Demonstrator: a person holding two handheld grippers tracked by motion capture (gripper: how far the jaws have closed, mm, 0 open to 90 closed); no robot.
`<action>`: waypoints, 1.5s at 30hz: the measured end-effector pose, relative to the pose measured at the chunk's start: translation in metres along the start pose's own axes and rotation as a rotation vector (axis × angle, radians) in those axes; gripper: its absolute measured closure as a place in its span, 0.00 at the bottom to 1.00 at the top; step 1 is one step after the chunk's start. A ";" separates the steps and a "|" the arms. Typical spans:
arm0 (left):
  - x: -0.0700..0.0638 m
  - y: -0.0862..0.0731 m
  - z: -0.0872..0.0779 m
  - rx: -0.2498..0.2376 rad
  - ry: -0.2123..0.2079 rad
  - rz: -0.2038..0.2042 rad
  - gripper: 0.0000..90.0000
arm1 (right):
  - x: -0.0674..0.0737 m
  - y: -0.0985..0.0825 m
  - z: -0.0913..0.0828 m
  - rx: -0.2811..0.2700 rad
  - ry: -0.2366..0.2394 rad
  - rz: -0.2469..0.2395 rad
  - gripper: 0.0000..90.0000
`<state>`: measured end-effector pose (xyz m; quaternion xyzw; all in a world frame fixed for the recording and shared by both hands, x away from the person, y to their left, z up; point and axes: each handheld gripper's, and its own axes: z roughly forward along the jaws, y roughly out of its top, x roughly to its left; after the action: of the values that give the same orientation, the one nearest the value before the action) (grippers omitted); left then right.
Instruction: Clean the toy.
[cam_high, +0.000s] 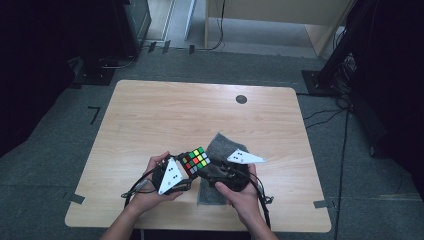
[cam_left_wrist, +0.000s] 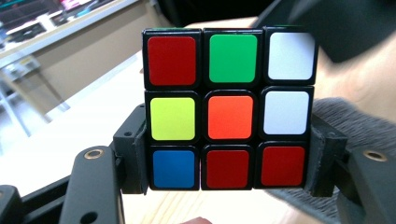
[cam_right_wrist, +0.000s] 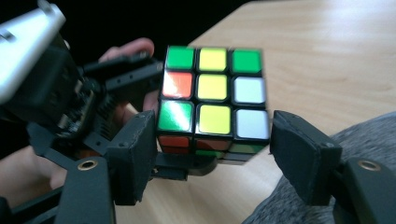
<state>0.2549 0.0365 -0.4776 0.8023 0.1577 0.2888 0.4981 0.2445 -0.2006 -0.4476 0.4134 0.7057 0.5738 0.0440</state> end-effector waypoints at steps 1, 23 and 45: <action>0.002 -0.001 -0.001 0.000 0.000 -0.009 0.38 | -0.001 0.001 -0.002 -0.010 -0.011 -0.002 0.38; 0.014 -0.005 0.000 0.064 0.016 -0.108 0.38 | -0.060 -0.035 0.022 0.173 -0.285 -0.223 0.40; 0.027 -0.007 -0.007 0.010 -0.064 -0.296 0.38 | -0.061 -0.045 0.033 0.278 -0.363 -0.275 0.39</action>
<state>0.2723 0.0589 -0.4730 0.7816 0.2597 0.1858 0.5359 0.2775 -0.2138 -0.5220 0.4116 0.8079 0.3765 0.1901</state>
